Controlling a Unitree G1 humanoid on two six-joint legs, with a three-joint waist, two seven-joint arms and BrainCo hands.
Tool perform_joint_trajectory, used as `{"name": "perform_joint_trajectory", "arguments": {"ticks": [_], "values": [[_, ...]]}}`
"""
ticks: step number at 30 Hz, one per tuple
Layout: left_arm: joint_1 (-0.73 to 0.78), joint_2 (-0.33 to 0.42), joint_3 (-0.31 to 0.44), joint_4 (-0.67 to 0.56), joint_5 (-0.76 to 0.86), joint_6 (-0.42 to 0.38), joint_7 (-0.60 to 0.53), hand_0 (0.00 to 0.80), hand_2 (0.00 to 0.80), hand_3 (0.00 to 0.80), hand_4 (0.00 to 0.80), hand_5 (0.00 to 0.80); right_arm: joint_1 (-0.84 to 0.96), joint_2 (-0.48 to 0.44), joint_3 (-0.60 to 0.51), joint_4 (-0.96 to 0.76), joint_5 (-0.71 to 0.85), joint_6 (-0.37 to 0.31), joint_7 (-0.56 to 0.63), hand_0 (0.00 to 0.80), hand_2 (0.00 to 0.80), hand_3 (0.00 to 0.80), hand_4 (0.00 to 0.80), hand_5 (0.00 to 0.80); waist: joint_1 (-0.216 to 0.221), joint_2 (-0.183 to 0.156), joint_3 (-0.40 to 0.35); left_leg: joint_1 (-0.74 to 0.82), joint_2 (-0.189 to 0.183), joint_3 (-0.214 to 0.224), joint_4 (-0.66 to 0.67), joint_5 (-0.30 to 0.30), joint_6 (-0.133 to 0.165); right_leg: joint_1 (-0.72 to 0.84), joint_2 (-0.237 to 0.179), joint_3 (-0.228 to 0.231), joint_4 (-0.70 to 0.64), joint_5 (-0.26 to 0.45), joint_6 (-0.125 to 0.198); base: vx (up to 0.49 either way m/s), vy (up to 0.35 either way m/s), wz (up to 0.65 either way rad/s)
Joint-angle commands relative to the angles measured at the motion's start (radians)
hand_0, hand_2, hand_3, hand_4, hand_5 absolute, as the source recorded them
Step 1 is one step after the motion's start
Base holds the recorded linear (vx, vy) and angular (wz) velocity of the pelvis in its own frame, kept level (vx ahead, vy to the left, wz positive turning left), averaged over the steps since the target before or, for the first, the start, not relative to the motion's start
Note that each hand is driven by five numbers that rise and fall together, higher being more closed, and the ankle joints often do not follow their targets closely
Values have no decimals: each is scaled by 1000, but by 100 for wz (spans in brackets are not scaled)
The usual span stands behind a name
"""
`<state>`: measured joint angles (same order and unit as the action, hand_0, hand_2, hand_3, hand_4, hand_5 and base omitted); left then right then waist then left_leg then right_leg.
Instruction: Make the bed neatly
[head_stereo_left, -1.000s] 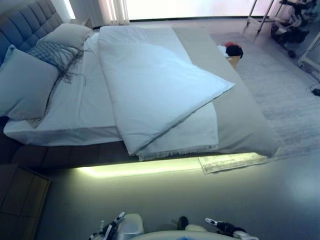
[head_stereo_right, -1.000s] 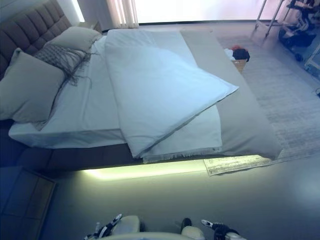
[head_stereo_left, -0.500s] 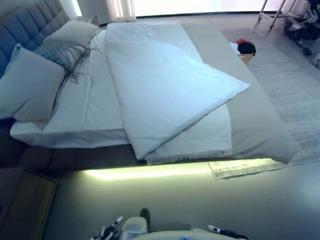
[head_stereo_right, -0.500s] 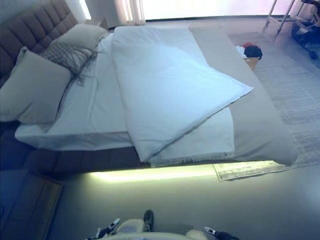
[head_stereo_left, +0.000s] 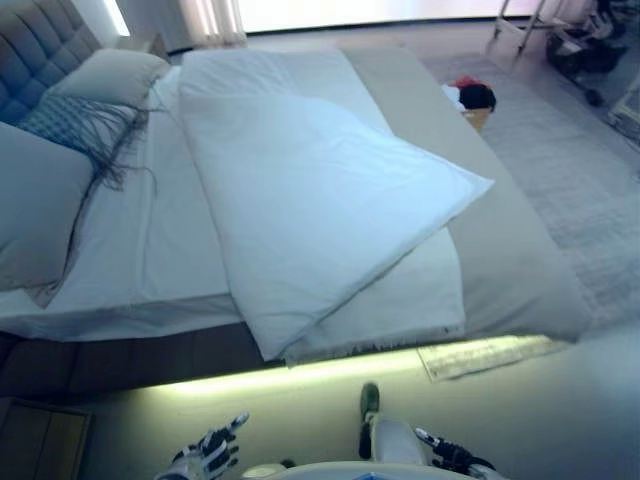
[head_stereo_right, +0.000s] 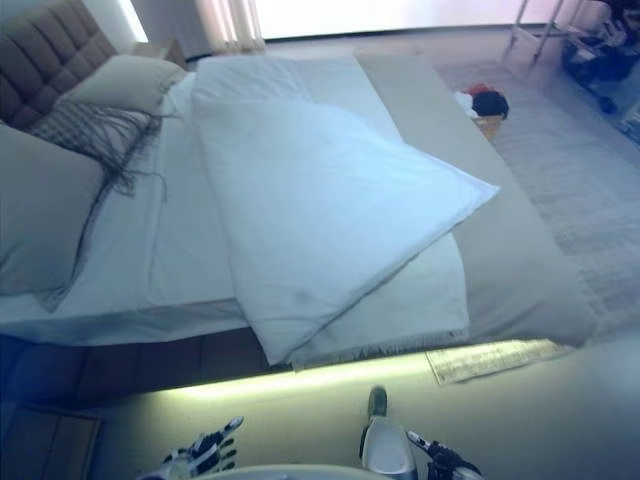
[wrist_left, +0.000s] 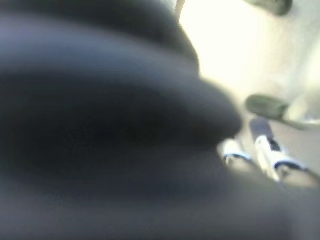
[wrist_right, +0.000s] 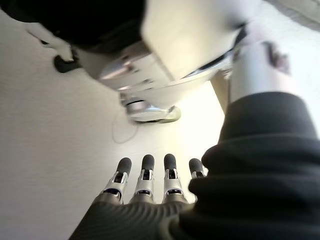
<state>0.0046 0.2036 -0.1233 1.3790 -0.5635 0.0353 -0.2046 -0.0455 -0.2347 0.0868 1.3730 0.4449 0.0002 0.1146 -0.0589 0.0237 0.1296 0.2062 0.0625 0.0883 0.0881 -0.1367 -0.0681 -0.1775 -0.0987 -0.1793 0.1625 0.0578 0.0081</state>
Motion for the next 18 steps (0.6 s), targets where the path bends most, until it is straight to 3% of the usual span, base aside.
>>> {"name": "perform_joint_trajectory", "arguments": {"ticks": [1,4,6,11,14,17,18], "values": [[-31,3,25,-10,2,-11,-19,0,0,0,0,0,-40,-10,38,-13,-2,-48,14,0,0,0,0,0,22,-55,23,-215,0,39,340,106,33,112,-27,-3,-88,16,37,192,-61,-18],[-40,-16,-3,-7,-16,-18,-22,0,0,0,0,0,-81,-20,46,-30,84,-84,22,0,0,0,0,0,49,-30,56,-260,46,52,189,156,12,156,-18,-14,-66,-32,39,113,122,-19],[-57,-22,-28,-3,-23,-19,-17,0,0,0,0,0,-110,-24,47,-54,138,-94,37,0,0,0,0,0,68,-9,75,-289,66,33,35,210,-11,169,-22,-11,-60,-54,48,57,247,-9],[-81,-13,-41,-5,7,-3,-20,0,0,0,0,0,-105,-21,38,-95,221,-131,66,0,0,0,0,0,60,8,61,-242,39,13,-23,174,-4,150,-75,-21,-47,-60,69,96,212,-32],[-83,-4,-54,-11,5,2,-19,0,0,0,0,0,-121,-26,27,-115,300,-169,97,0,0,0,0,0,62,19,67,-252,22,0,7,154,-4,137,-100,-21,-36,-57,79,62,151,1],[-83,4,-61,-10,-24,-11,-19,0,0,0,0,0,-157,-32,31,-129,277,-240,14,0,0,0,0,0,71,26,82,-286,4,-8,65,130,-1,121,-117,-12,-16,-64,81,9,96,15],[-84,5,-61,-14,-49,-17,-20,0,0,0,0,0,-170,-35,35,-138,285,-232,14,0,0,0,0,0,74,27,87,-300,1,-9,88,123,0,115,-122,-9,-7,-65,80,-11,73,8]]}}
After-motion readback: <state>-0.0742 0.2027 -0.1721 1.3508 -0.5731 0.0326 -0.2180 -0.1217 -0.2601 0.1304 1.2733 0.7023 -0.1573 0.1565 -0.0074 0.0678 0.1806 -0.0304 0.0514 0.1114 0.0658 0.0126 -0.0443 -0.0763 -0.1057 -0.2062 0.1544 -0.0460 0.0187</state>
